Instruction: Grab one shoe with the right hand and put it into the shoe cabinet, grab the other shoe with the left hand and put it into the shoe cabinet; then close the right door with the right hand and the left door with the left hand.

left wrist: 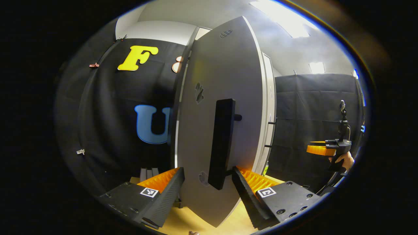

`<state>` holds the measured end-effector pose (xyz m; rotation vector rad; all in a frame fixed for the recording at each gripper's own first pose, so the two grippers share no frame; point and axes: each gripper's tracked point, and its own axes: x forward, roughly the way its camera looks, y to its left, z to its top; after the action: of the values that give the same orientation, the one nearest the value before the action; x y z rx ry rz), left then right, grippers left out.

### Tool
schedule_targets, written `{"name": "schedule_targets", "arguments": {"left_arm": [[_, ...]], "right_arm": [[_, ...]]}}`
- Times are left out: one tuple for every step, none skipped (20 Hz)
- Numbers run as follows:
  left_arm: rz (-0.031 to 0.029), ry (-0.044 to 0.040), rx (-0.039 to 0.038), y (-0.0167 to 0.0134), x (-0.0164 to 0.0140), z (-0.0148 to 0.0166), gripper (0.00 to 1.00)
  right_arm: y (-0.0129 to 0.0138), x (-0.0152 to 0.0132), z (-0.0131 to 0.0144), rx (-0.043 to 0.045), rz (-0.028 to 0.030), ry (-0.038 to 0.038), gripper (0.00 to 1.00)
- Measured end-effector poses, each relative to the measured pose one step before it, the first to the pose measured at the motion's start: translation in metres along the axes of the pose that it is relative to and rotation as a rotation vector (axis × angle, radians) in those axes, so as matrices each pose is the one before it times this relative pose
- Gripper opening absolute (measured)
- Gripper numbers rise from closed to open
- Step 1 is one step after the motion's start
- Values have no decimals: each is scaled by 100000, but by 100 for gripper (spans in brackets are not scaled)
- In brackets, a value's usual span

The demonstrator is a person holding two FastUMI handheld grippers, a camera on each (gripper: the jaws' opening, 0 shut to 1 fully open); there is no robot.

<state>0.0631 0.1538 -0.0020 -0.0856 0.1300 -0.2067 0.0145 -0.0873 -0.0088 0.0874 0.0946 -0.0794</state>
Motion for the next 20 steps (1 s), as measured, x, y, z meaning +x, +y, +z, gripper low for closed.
{"name": "schedule_targets", "arguments": {"left_arm": [[-1671,-57,-1038,-830,736,-113,94],[-2468,-488,-1395,-992,763,54,94],[-3089,-453,-1580,-1178,915,60,94],[-3008,-217,-813,-1434,977,-164,94],[-1100,787,1184,-1431,1043,-464,94],[629,2292,2948,-581,1359,-436,94],[479,2599,3569,-751,1306,-772,95],[210,1812,3354,-997,1302,-463,94],[-390,1052,2425,-936,1223,-188,95],[338,-212,1302,-608,781,143,97],[171,-61,152,-618,572,108,95],[727,-319,-1368,-515,170,106,95],[543,-584,-2669,-338,-376,27,95],[698,-524,-3301,-372,-514,70,95],[1376,-961,-2083,-293,-613,117,95],[2058,-1194,-578,-45,-972,384,95],[2421,-1347,91,15,-1137,459,95],[1824,-1309,428,-16,-1020,489,94],[1715,-1377,359,-237,-800,419,95],[1473,-1021,456,-187,-890,461,94]], "right_arm": [[-560,86,11,557,-640,22,98],[-502,6,-76,370,-541,229,98],[-472,-3,-90,173,-462,438,97],[-597,-60,-112,-13,-346,423,98],[-618,-80,-42,-40,-604,239,98],[-602,90,-120,85,-525,245,98],[-695,-34,33,220,-648,30,98],[-770,-95,-8,371,-859,130,98],[-796,-157,23,379,-961,-11,98],[-770,-144,-80,378,-947,144,98],[-682,-156,-98,375,-662,393,97],[-603,-130,-78,254,-496,352,98],[-348,-14,-130,33,112,345,98],[-244,91,-68,-103,429,127,98],[52,248,37,-30,909,-41,97],[156,337,44,88,1160,-75,97],[411,383,35,183,1828,-93,97],[427,462,119,127,1975,-279,97],[529,421,136,-20,2423,-192,97],[642,368,47,-193,2571,-207,97]]}}
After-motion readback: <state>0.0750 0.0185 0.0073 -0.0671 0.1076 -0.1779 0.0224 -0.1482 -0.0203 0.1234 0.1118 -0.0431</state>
